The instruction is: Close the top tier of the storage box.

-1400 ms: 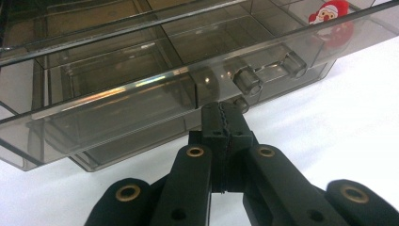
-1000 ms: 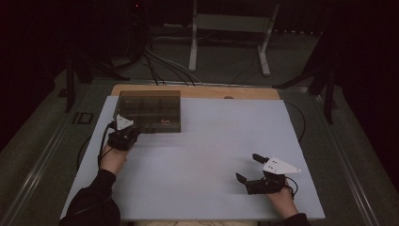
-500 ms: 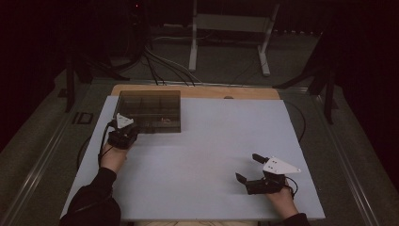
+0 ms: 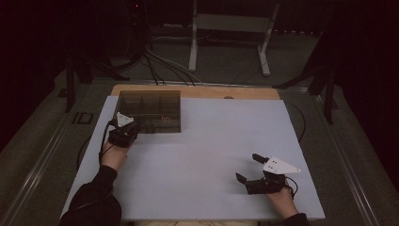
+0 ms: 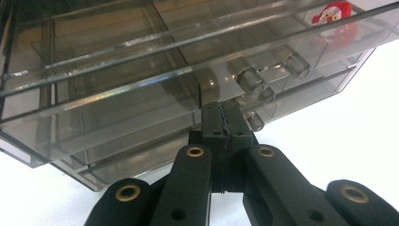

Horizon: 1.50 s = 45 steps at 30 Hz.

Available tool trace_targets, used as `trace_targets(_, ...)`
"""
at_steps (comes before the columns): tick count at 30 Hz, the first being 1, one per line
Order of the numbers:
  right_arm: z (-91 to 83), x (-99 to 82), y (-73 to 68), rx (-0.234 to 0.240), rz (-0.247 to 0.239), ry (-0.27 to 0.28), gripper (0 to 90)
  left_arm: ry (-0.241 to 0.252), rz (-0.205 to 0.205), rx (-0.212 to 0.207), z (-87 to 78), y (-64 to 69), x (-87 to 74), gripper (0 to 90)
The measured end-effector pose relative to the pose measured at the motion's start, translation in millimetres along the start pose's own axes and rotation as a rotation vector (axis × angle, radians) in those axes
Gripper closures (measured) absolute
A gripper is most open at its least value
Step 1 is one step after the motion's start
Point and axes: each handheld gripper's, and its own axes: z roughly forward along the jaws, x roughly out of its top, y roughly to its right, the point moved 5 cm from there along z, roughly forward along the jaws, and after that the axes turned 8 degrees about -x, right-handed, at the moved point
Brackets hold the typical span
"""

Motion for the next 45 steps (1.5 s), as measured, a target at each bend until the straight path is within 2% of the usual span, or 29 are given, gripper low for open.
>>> trace_targets(13,-0.3,0.1,0.4,0.001,0.001,0.002,3.1,0.002,0.007,0.005,5.5,0.9,8.7,89.5)
trace_targets(26,-0.3,0.0,0.3,0.000,0.002,0.001,3.1,-0.003,0.002,0.000,10.1,-0.4,10.6,89.4)
trace_targets(35,-0.1,-0.1,0.0,0.002,0.002,0.001,3.1,-0.008,0.013,0.001,10.5,-0.5,11.4,89.5)
trace_targets(45,-1.0,0.4,0.7,-0.001,-0.002,0.006,3.1,0.000,-0.001,0.000,9.8,-1.0,10.4,89.4)
